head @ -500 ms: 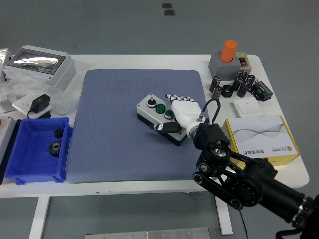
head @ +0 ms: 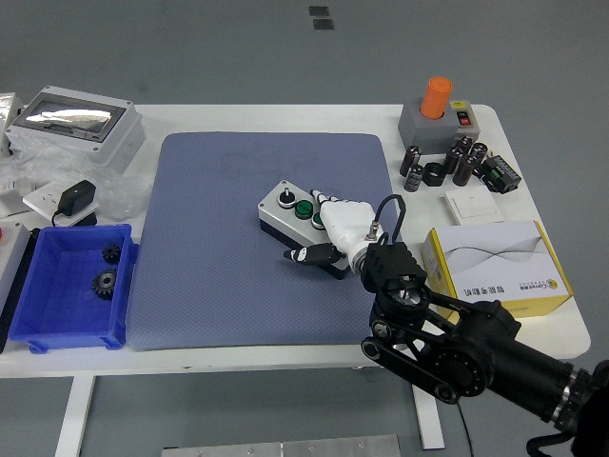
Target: Pick up the button,place it on the desk,press the button,press the button
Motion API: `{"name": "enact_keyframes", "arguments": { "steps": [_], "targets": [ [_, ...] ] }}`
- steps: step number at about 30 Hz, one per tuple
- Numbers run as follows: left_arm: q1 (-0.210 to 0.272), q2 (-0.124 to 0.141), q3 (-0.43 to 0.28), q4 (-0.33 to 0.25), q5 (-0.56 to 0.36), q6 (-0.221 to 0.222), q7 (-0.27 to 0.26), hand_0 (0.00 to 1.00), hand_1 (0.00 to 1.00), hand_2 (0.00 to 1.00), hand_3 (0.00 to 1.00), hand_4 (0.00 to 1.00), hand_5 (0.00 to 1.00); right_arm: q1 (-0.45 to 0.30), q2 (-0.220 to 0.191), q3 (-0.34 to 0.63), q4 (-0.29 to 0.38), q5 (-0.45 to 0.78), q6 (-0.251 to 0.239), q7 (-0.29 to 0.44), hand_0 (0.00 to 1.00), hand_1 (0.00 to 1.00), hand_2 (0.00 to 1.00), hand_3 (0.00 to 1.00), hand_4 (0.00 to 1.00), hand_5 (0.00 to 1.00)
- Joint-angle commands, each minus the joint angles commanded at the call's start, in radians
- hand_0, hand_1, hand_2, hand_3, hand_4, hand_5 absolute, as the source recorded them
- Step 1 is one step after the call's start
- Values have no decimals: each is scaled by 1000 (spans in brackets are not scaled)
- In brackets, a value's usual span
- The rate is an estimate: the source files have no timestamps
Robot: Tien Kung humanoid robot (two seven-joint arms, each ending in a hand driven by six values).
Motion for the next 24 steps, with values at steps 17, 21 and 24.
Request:
{"name": "enact_keyframes", "arguments": {
  "steps": [17,21,24],
  "targets": [
    [-1,0,-9,8,15,-1,-17,672,625,633,769,950,665,7,-2,40,-69,-54,-14,59,176,447,553,763,773,290],
    [-1,0,-11,9,17,2,-22,671,625,632,768,949,660,7,-4,35,-66,-59,-18,75,116,367,416,549,525,188],
    [0,-1,-13,11,19,5,-28,671,626,631,767,948,659,5,-7,33,-56,-63,-28,93,83,314,340,406,489,123]
  ]
}}
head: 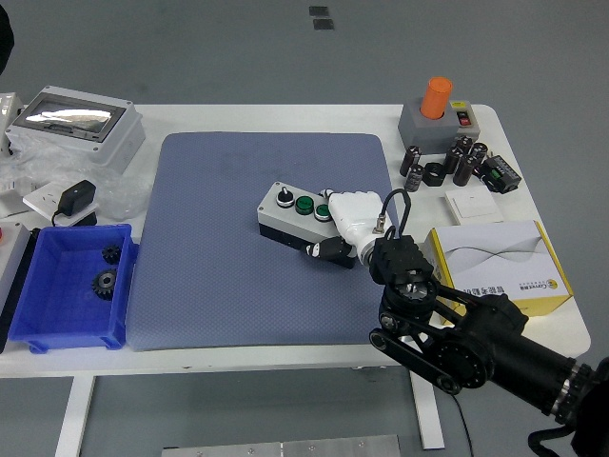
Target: Pick up the button,place it on the desk,press the button,press the button
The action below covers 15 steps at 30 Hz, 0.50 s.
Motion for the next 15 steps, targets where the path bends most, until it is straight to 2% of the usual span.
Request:
{"name": "enact_keyframes", "arguments": {
  "steps": [4,6,7,12,13,15],
  "targets": [
    [1,-2,-2,2,1,2,-6,671,626,631,767,948,659,-8,-13,4,24,10,-19,48,83,314,340,406,489,123],
    [2,-3,-2,3,0,3,-9,671,626,631,767,948,659,-15,-31,8,46,46,-30,96,83,314,340,406,489,123],
    [2,-3,-1,3,-1,4,-10,671,625,631,766,947,654,-18,-42,9,61,65,-34,122,79,284,277,406,444,46],
    [7,-6,1,2,-7,6,-7,671,625,631,766,947,654,-22,-109,-8,159,160,-59,273,79,284,277,406,444,46],
    [7,-6,1,1,-7,6,-7,671,624,631,765,947,651,-20,-118,-21,174,170,-68,303,82,285,279,453,412,2],
    [6,-8,1,2,-7,7,-8,671,624,631,765,947,651,-16,-127,-49,181,171,-93,361,82,285,279,453,412,2]
  ]
}}
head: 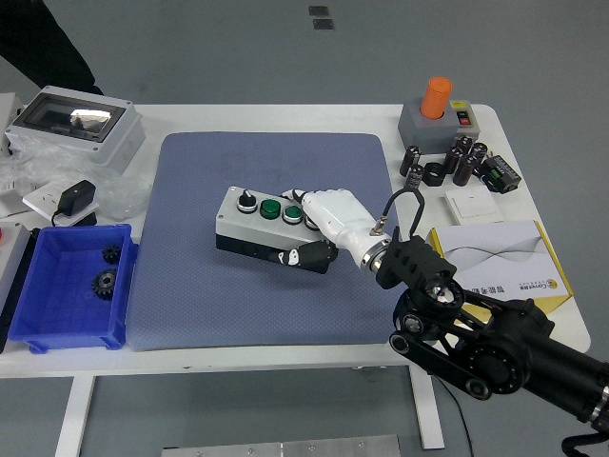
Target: Pick up the button,place it on the desk,press the button,press the button
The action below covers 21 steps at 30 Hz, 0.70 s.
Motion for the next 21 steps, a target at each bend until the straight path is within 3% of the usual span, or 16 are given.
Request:
{"name": "enact_keyframes", "arguments": {
  "steps": [3,4,5,11,21],
  "targets": [
    [-2,-1,-1,1,2,0,-2,671,624,631,765,947,651,10,-2,-33,-7,-12,-37,73,82,285,279,453,412,2],
    [-2,-2,-1,1,3,0,-2,670,624,631,765,947,651,17,-1,-45,-14,-22,-54,99,78,280,273,484,340,2],
    [-2,-2,-2,1,4,0,-2,670,624,631,765,947,651,23,0,-55,-21,-32,-65,120,78,280,273,484,340,2],
    [-3,-3,-1,1,5,0,-3,668,624,630,763,947,651,55,23,-103,-97,-82,-111,224,78,276,265,494,300,2],
    [-4,-6,-1,0,7,-1,-4,667,623,630,764,946,652,54,66,-122,-222,-91,-103,180,92,285,266,492,294,2]
  ]
}}
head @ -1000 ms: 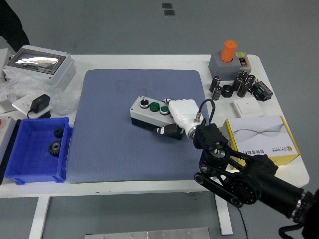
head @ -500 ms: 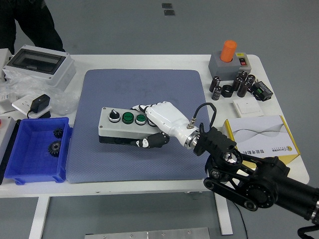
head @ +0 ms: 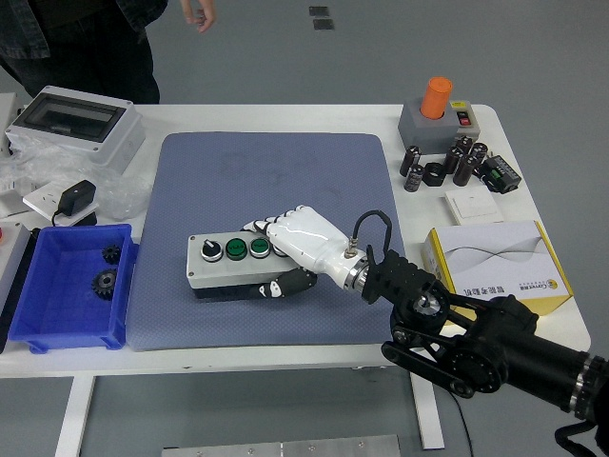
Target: Pick up the button,place it on the desk,press the button,press the button
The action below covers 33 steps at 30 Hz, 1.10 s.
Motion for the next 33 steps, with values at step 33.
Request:
{"name": "enact_keyframes", "arguments": {
  "steps": [33],
  "targets": [
    [2,0,-3,0,6,0,-4,664,623,629,762,943,664,-25,-10,54,-13,-23,84,-52,168,497,590,679,599,112]
  ]
}}
